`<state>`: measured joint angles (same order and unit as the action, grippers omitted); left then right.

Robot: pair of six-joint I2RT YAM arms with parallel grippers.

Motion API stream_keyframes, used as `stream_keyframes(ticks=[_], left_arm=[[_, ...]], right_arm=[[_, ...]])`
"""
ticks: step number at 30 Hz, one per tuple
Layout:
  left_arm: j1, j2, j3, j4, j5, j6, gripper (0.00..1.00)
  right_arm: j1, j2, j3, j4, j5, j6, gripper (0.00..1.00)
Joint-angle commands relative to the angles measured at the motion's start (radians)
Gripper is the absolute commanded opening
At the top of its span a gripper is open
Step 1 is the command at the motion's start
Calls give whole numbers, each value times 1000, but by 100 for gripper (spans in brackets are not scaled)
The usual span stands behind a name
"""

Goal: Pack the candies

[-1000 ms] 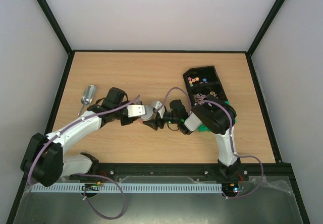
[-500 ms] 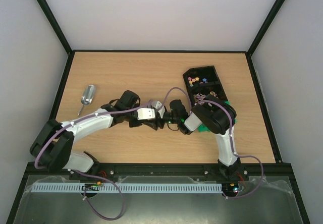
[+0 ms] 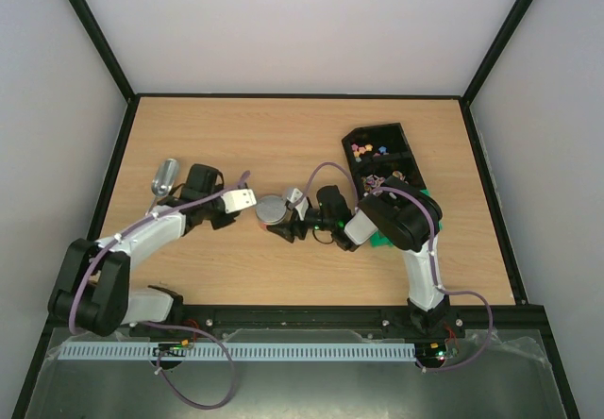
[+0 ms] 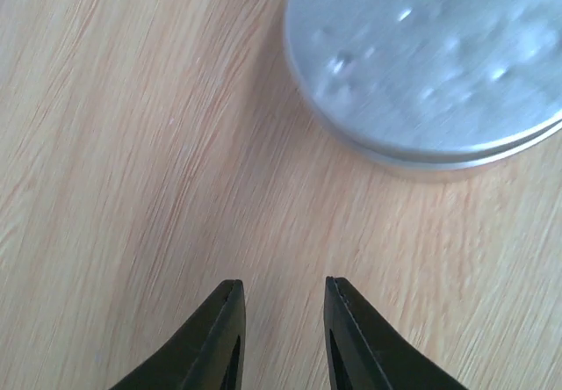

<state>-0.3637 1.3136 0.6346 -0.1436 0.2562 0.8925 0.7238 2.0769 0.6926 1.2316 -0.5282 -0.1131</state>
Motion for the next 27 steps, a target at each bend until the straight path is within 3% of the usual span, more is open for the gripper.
stream_keyframes(ticks=[1,6,9,14,21,27], left_arm=[[19,-66,-10,-85,30,8,30],[-66,-96,49,-137,159,-87,34],[-162,-56,65,-85,113,-107,35],[-228,50,108,-51,55,-100,35],[-224,69,86,-13,-40,-87,30],[-122,2,9,-19,-48,-37,25]], right_arm=[[5,15,-16,-64,-41,-10,31],[5,21,-11,-67,-46,-4,31],[5,27,-4,-74,-49,-1,31],[5,20,-8,-77,-45,-7,31],[5,17,-13,-73,-46,-11,31],[4,20,-12,-71,-46,-10,30]])
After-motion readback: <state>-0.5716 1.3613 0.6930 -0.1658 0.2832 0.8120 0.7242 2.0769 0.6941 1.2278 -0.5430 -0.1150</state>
